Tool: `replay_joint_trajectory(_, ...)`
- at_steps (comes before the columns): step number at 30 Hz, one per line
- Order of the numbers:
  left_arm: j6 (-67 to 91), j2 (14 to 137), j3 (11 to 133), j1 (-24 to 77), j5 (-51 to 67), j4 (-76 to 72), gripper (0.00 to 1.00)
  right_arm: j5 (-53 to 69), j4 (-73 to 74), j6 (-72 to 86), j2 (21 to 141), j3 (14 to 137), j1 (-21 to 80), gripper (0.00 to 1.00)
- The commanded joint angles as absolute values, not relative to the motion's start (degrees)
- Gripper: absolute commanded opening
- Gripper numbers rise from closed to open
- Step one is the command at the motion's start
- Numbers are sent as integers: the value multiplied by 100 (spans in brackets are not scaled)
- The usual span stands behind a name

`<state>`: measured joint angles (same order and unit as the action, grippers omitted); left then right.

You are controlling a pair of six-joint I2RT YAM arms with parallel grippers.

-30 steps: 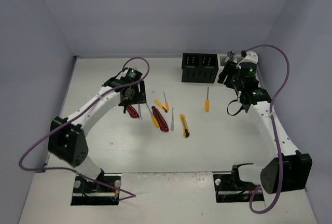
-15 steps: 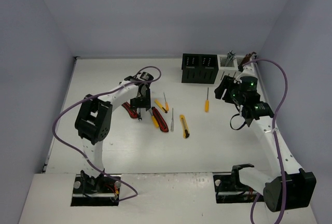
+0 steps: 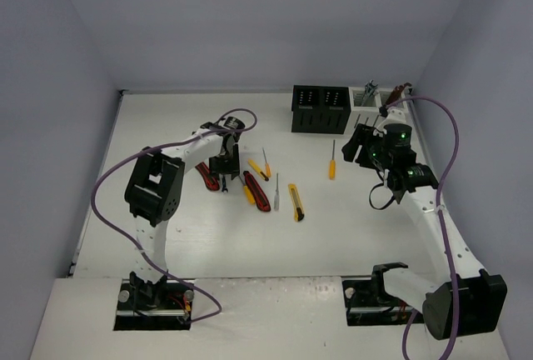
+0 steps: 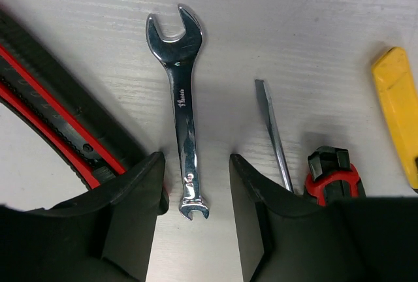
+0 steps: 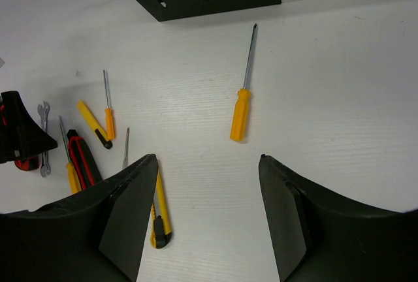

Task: Sort the tools into containers

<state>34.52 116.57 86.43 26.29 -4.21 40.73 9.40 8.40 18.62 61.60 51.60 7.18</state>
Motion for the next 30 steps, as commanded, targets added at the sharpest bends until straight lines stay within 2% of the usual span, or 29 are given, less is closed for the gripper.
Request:
replay_joint_trajectory(1, 3419, 11521, 8621, 2514, -527, 4104, 37, 1062, 642, 1863, 6152, 5153, 740, 61)
replay_joint_trajectory(8, 3434, 11613, 8672, 2468, -490, 4122, 29, 1050, 644, 1876, 6131, 5168, 740, 61)
replay_joint_trajectory(12, 3477, 11739, 8692, 2446, -469, 4122, 17, 1087, 653, 1907, 6085, 5171, 750, 61)
replay_joint_trajectory(14, 3489, 11804, 8684, 2426, -457, 4114, 8, 1099, 667, 1899, 6073, 5177, 748, 61)
replay_joint_trajectory(15, 3497, 11877, 8692, 2393, -384, 4121, 1, 1147, 668, 1890, 6081, 5193, 763, 61)
replay_joint_trajectory(20, 3446, 11783, 8712, 2410, -316, 4073, 0, 1548, 675, 1874, 6220, 5344, 918, 61)
replay_joint_trajectory(30, 3064, 10317, 8422, 2652, -184, 3685, 0, 2324, 630, 2145, 6663, 6003, 1471, 63)
